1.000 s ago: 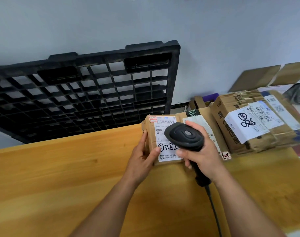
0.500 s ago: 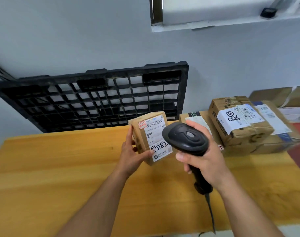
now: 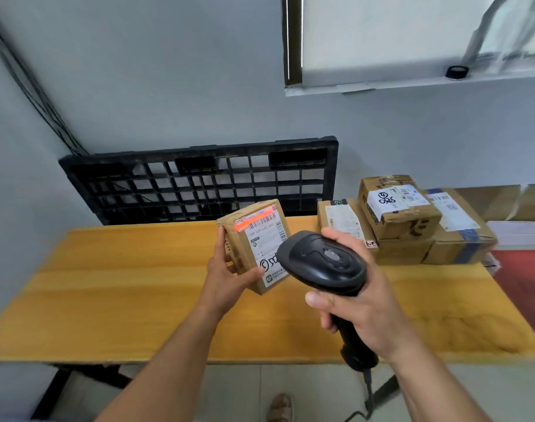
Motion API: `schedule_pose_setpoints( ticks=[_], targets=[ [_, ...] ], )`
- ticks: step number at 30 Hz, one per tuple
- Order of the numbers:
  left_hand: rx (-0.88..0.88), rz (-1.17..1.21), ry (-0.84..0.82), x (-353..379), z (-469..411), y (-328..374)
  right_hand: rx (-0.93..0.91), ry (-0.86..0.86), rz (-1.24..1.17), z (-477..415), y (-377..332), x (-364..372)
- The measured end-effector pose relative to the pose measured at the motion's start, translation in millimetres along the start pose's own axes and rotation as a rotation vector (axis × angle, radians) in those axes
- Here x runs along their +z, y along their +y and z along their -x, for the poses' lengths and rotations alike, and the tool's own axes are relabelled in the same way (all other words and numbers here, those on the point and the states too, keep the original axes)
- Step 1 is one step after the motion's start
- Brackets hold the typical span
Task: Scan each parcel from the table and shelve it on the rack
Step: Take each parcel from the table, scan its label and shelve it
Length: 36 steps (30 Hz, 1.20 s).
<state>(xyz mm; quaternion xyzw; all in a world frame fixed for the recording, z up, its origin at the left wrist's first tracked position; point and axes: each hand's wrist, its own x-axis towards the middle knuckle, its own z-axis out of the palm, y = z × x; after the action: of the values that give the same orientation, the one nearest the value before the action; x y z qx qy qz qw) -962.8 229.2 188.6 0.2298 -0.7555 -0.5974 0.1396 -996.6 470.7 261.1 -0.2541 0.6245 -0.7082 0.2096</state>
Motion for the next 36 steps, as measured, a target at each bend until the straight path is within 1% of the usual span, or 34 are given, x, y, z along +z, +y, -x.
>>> schedule_pose_setpoints(
  ticks=[12,16,21,26,30,36],
  targets=[
    [0.007,-0.033,0.125,-40,101,5,-0.051,-0.082,0.013,68,-16,34],
    [-0.006,-0.020,0.156,-59,122,2,-0.032,-0.085,0.014,83,-16,49],
    [-0.008,0.017,0.156,-91,136,-5,-0.042,-0.070,0.032,102,-23,77],
    [0.003,0.016,0.154,-131,155,-12,-0.037,-0.021,0.048,123,-29,119],
    [0.010,0.032,0.168,-171,183,-21,-0.036,-0.029,0.059,137,-30,166],
    [-0.034,0.023,0.226,-234,231,-49,-0.032,-0.032,0.087,157,-19,233]
  ],
)
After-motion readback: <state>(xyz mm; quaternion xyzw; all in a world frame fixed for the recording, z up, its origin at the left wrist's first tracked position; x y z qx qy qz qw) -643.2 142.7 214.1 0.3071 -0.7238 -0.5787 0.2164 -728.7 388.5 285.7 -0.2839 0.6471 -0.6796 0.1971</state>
